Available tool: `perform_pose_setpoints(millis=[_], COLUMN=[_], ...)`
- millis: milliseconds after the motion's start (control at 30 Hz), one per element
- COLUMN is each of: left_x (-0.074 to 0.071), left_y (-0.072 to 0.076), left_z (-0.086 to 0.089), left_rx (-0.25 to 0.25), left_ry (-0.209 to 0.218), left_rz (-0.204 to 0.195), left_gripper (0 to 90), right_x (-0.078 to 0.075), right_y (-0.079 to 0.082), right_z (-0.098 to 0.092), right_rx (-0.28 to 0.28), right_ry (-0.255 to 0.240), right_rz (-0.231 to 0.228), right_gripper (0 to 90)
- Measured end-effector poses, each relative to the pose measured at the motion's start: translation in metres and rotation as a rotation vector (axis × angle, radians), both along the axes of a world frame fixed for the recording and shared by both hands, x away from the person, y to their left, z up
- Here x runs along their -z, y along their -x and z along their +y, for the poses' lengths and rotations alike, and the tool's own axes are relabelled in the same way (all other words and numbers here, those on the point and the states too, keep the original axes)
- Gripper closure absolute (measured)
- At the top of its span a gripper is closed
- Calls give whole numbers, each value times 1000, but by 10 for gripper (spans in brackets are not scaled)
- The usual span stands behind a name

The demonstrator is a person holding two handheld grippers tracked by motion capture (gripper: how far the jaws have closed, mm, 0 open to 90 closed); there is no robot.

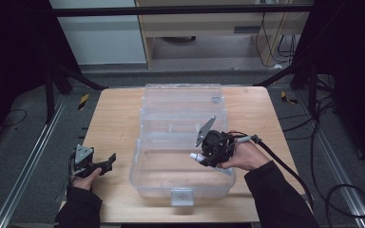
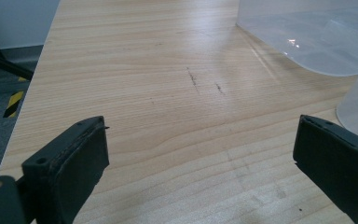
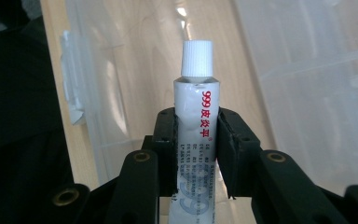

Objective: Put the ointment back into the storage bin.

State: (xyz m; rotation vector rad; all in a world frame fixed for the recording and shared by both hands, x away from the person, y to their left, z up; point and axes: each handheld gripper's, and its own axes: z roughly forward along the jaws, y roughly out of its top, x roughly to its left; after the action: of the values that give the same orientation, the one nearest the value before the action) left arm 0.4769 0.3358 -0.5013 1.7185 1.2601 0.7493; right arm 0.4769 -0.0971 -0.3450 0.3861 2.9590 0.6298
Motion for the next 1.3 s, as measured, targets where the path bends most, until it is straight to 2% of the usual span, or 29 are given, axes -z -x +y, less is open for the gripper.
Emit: perform_pose_setpoints(millis=[533, 700, 800, 1000, 1300], left_x=[0, 0, 0, 0, 0], left_y=[0, 0, 0, 0, 0], left_z=[0, 0, 0, 0, 0], left_rx=[1, 2, 2, 2, 3], left_ry=[1, 2, 2, 1, 0], left_rz=[0, 0, 0, 0, 0], left_gripper=[27, 27, 27, 27, 27], right_x=[35, 43, 52, 64, 75], right_y=[1, -1, -2, -4, -6], right_z=[14, 15, 17, 20, 22], right_rx=[-126, -137, -162, -167, -184], right_ry=[72, 78, 103, 121, 152], right_rz=[37, 39, 41, 55, 60], right_gripper=[698, 699, 699, 698, 699])
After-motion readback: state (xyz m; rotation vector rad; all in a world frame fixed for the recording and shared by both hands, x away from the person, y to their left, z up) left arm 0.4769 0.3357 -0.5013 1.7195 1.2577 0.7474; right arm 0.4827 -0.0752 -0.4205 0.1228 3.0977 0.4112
